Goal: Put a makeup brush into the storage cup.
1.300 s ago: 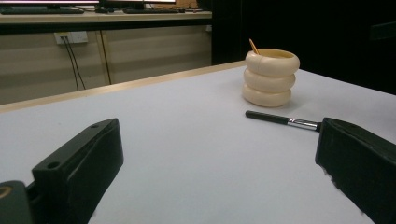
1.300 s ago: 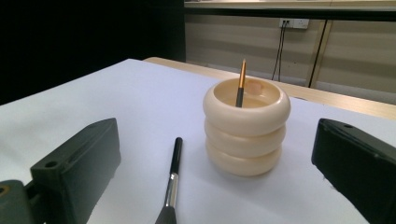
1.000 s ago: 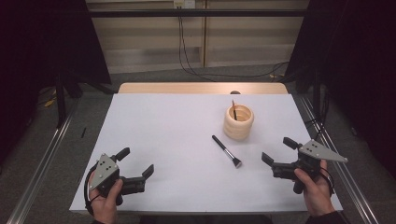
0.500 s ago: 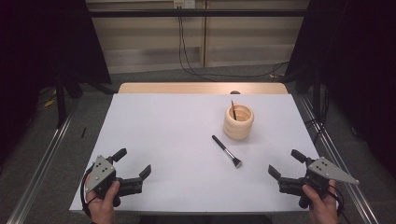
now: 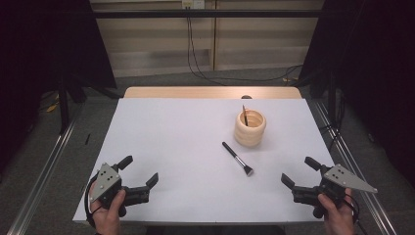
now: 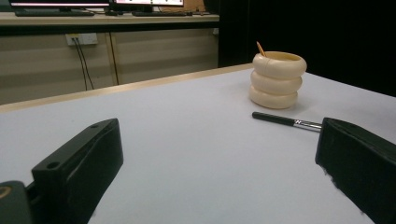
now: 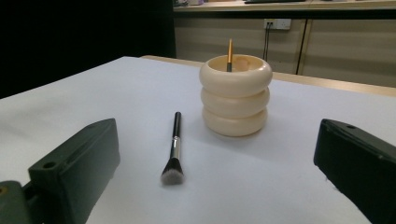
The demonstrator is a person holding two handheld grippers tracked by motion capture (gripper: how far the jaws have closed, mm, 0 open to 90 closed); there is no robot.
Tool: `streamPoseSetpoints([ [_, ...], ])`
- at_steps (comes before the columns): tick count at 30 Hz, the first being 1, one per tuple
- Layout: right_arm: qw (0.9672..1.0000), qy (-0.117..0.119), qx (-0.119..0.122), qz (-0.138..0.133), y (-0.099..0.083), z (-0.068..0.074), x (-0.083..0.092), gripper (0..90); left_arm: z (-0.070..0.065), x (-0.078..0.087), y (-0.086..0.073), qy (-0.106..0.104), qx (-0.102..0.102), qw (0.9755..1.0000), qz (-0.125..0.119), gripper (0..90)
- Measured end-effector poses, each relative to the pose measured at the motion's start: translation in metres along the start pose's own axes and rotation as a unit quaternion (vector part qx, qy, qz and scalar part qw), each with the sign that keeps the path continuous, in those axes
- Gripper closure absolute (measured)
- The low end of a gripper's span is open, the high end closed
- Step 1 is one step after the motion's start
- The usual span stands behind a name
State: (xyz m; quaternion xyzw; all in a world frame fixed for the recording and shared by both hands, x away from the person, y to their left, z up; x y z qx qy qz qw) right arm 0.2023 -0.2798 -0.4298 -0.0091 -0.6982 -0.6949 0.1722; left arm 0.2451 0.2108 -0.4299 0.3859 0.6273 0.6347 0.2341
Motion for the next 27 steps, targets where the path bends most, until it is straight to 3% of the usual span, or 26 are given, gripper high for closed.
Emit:
streamPoseSetpoints([
  [7,0.9999,0.008,0.003,-0.010,0.006,0.007,-0.008,0.0,-0.004,-0.002,0.000,-0.012,-0.007,0.9999,0.002,0.5],
  [13,0.9998,0.017,0.000,-0.014,0.017,0.006,-0.015,0.0,-0.003,0.000,-0.001,-0.004,0.002,1.0000,0.000,0.8],
  [27,0.9984,0.048,0.020,-0.021,0.039,0.020,-0.056,0.8,-0.002,0.000,-0.001,-0.002,0.005,1.0000,-0.002,1.1],
])
Point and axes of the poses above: each handheld gripper's, and its own axes: x roughly backward along the jaws, y roughly out of its top, z roughly to its left, the point moved 3 cm from there along -x, roughly forward along the jaws, and after that the axes turned 14 degrees about -y, right-handed, at the moved point
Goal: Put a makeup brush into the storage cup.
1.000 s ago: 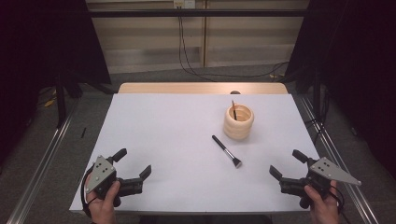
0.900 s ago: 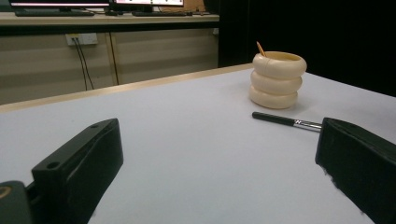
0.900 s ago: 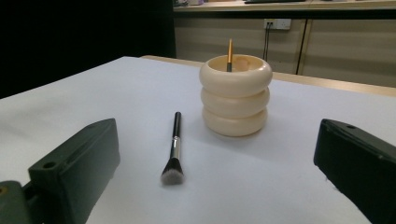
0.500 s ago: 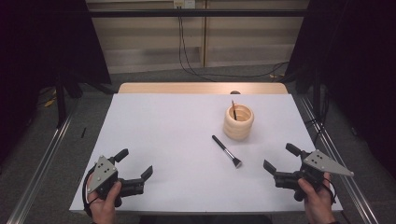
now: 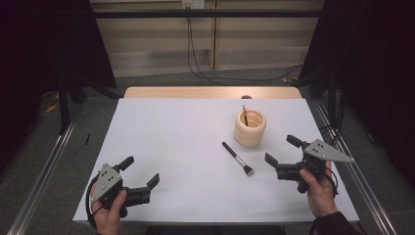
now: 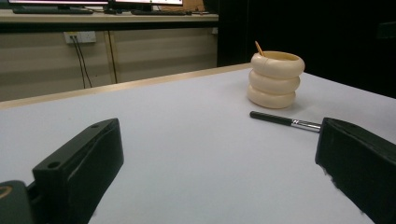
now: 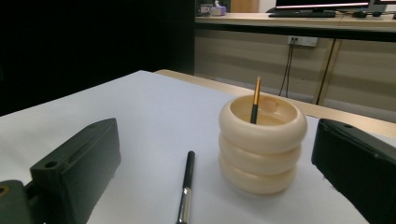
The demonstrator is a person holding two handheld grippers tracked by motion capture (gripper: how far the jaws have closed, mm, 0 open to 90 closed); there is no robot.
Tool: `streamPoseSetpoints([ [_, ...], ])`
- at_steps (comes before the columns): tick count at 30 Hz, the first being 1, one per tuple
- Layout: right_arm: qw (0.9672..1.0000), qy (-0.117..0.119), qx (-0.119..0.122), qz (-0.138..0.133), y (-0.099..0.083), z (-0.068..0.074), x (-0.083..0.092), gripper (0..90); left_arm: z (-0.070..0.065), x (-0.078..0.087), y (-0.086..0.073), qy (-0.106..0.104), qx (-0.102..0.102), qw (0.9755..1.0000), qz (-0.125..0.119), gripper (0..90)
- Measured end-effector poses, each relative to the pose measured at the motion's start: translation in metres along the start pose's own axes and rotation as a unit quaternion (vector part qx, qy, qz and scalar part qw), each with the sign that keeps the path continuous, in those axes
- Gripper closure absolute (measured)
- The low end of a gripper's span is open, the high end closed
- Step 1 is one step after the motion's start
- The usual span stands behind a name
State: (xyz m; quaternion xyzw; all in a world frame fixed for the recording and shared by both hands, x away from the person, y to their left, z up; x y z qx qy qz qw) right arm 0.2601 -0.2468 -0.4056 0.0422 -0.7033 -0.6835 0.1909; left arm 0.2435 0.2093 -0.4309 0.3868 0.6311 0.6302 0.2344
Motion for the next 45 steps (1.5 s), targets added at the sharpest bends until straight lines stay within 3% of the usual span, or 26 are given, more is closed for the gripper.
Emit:
streamPoseSetpoints([
  [8,0.9999,-0.003,-0.012,-0.009,0.008,0.005,-0.024,2.5,0.001,0.001,0.000,-0.002,-0.002,1.0000,0.002,0.9],
  [14,1.0000,0.006,-0.001,-0.007,0.010,0.007,-0.039,2.5,0.002,0.000,0.000,-0.001,-0.001,1.0000,0.001,1.0],
  [26,0.9995,0.023,0.022,-0.004,0.032,0.020,-0.075,3.0,0.003,0.001,0.000,-0.002,0.000,1.0000,0.000,1.0],
  [33,0.9992,0.030,0.025,0.007,0.036,0.027,-0.094,3.2,0.004,0.001,0.000,0.001,-0.001,1.0000,-0.001,1.0],
  [39,0.9970,0.045,0.040,0.049,0.031,0.030,-0.102,6.4,0.003,0.001,0.000,-0.001,-0.001,1.0000,0.001,1.0],
  [45,0.9922,0.050,0.057,0.099,0.029,0.028,-0.103,6.7,0.003,0.000,0.000,0.000,-0.001,1.0000,0.002,1.0],
])
Point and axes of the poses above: each handheld gripper's, and its own axes: x roughly backward along the jaws, y roughly out of its top, z roughly to its left, the point moved 3 cm from there along -x, roughly forward along the jaws, and after that the axes turned 14 degrees about -y, right-handed, at the moved point
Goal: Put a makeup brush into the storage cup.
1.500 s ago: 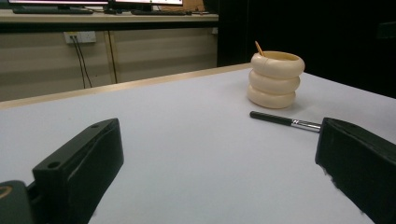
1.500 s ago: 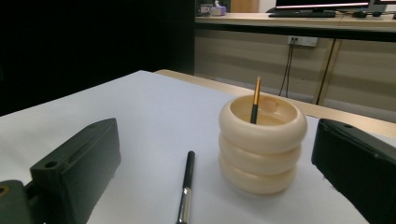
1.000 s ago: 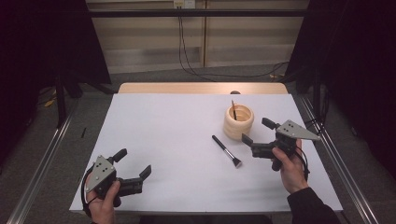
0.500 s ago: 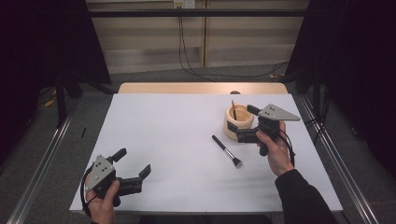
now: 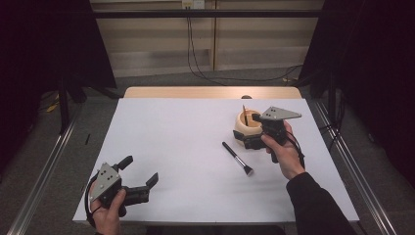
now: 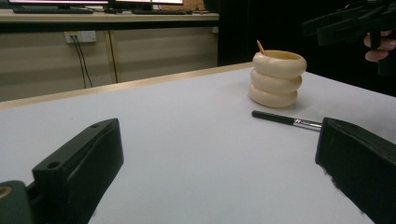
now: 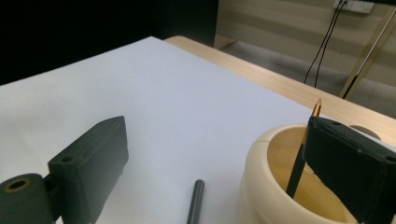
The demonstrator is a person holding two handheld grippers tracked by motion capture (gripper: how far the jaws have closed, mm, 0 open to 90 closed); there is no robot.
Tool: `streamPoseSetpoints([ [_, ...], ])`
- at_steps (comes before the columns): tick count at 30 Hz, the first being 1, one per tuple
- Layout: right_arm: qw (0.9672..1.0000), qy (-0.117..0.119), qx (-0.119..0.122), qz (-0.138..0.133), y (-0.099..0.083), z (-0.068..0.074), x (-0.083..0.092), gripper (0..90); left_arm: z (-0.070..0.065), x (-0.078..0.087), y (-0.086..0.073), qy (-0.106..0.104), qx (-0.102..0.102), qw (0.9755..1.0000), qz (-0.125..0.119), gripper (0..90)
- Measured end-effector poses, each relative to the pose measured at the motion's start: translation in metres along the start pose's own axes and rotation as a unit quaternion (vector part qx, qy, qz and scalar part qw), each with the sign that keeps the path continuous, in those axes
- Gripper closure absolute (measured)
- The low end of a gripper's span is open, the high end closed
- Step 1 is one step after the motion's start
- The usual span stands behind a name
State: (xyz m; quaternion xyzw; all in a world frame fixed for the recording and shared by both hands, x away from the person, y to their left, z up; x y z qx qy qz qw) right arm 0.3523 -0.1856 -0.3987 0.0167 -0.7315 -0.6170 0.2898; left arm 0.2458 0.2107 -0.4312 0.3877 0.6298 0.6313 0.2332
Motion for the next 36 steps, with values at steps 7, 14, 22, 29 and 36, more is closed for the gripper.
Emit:
streamPoseSetpoints([
  [7,0.9977,0.015,0.019,0.064,-0.002,0.000,-0.004,10.2,0.000,0.000,0.000,-0.001,0.000,1.0000,0.001,1.0],
  [14,0.9907,0.039,0.034,0.126,-0.007,0.005,-0.007,5.0,0.001,0.000,-0.001,0.000,-0.001,1.0000,0.003,1.1],
  [22,0.9768,0.059,0.029,0.204,-0.014,0.008,-0.011,4.6,0.001,0.000,-0.001,-0.001,0.001,1.0000,0.002,1.1],
  [29,0.9575,0.065,0.047,0.277,-0.020,0.009,-0.016,9.0,0.002,0.000,-0.001,-0.001,0.001,1.0000,0.003,1.1],
  [36,0.9464,0.072,0.066,0.308,-0.026,0.015,-0.024,15.0,0.002,0.000,-0.001,-0.001,-0.002,1.0000,0.006,1.1],
])
Point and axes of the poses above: each handheld gripper's, and its own axes: x roughly backward along the jaws, y roughly out of its top, z roughly to its left, the point moved 3 cm from there along -x, roughly forward along the jaws, and after that the axes turned 14 degrees about -y, right-handed, at the moved point
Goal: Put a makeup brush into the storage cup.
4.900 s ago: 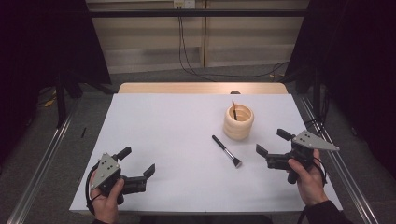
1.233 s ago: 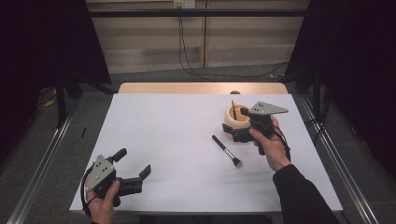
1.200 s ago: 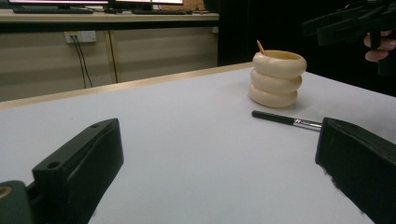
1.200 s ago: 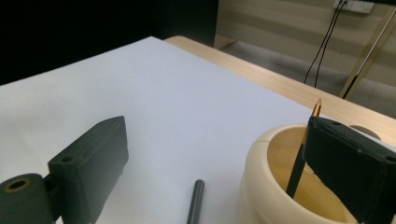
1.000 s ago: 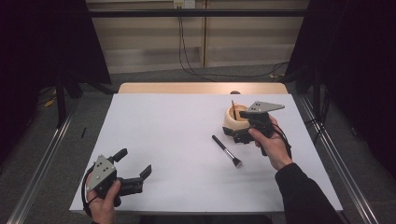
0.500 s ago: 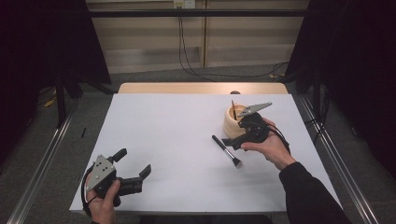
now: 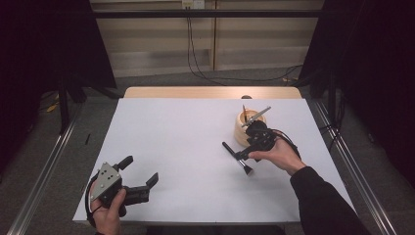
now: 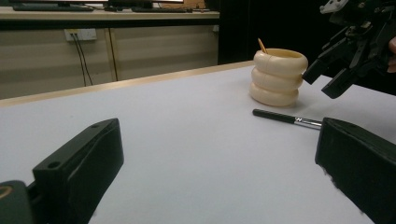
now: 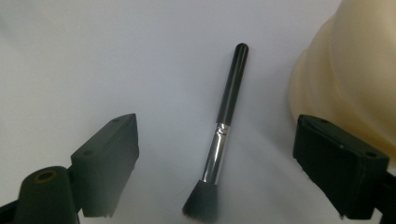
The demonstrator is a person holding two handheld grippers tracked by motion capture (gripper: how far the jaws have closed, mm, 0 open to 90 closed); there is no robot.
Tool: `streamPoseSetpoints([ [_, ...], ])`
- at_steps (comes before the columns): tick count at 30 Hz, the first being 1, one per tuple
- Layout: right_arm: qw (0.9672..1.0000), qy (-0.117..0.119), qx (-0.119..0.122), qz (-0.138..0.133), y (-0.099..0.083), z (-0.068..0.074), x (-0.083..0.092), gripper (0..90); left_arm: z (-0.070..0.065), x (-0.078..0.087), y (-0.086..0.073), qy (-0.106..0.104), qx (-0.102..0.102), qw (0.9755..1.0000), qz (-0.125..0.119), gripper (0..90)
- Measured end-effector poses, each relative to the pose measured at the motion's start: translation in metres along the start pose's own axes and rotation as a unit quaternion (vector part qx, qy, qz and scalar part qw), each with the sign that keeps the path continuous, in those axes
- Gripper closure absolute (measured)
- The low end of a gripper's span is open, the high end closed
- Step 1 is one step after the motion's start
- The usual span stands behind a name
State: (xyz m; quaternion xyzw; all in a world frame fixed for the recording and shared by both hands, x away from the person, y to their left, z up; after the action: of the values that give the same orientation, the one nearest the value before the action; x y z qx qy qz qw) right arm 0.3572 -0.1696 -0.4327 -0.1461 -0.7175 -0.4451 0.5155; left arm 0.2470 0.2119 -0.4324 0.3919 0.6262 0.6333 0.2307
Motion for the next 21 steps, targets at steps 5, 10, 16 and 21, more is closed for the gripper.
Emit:
streamPoseSetpoints([
  [5,0.9997,0.000,0.002,0.024,0.002,0.000,-0.005,24.8,0.000,0.000,0.000,0.002,0.001,1.0000,0.001,1.1],
  [10,0.9978,0.011,-0.003,0.066,0.005,-0.001,-0.010,26.8,-0.001,-0.001,0.000,-0.002,0.004,1.0000,-0.002,1.2],
  [16,0.9934,0.015,0.006,0.114,0.006,-0.003,-0.017,33.3,0.000,-0.001,0.000,0.001,0.004,1.0000,0.000,1.2],
  [21,0.9898,0.025,0.023,0.138,0.003,-0.005,-0.025,40.9,0.000,-0.001,0.000,0.002,0.004,1.0000,-0.001,1.3],
])
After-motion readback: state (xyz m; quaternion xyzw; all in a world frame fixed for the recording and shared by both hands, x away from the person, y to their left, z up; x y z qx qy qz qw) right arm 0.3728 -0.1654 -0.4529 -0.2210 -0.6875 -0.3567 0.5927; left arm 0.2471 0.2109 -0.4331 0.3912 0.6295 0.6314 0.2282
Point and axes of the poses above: each handheld gripper's, and its own axes: x roughly backward along the jaws, y roughly out of its top, z roughly to its left, the point moved 3 cm from there along -x, roughly forward along the jaws, and after that the axes turned 14 degrees about -y, right-handed, at the moved point
